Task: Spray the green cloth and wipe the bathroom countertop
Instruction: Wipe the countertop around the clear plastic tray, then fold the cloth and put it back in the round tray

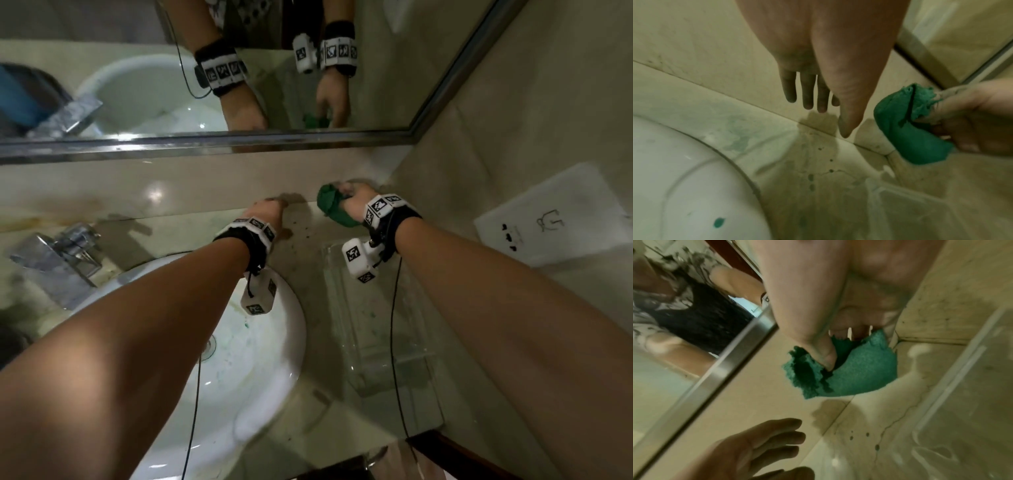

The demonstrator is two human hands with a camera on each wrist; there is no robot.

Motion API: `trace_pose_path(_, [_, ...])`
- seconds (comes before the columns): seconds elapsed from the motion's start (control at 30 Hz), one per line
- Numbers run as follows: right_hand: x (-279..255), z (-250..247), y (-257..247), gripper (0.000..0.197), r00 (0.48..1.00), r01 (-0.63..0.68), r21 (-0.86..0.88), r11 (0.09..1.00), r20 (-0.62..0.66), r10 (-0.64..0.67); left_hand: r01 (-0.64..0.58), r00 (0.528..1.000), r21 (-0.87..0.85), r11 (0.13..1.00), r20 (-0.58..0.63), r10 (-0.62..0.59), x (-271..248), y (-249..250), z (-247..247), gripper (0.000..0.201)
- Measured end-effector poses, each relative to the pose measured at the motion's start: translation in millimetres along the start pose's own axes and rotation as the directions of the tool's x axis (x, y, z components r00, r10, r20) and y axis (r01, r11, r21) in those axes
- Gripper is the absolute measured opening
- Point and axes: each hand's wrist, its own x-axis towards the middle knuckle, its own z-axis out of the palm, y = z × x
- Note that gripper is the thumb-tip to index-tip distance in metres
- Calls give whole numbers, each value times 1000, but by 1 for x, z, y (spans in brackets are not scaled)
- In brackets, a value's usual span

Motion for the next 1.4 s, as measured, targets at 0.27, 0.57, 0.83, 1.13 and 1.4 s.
trace_pose_path(0.27, [-60, -10, -12, 47, 991, 55, 98, 994, 118, -67, -83, 996, -534, 841, -8, 93, -46, 35, -33, 80])
trace_pose_path(0.57, [-158, -11, -35, 34, 971, 143, 291, 946, 144, -191, -136, 991, -638, 758, -86, 105, -149, 41, -68, 59])
trace_pose_path(0.83, [-261, 25, -32, 27, 906, 274, 304, 912, 236, -351, -89, 984, -738, 669, -168, -55, -274, 22, -52, 52])
trace_pose_path(1.13, [-353, 99, -43, 41, 776, 403, 238, 884, 423, -468, -22, 954, -722, 692, -222, -201, -401, -25, -24, 55])
trace_pose_path(1.4, [-401, 194, -93, 33, 732, 479, 227, 848, 429, -529, -1, 899, -761, 649, -286, -333, -499, -109, -16, 64])
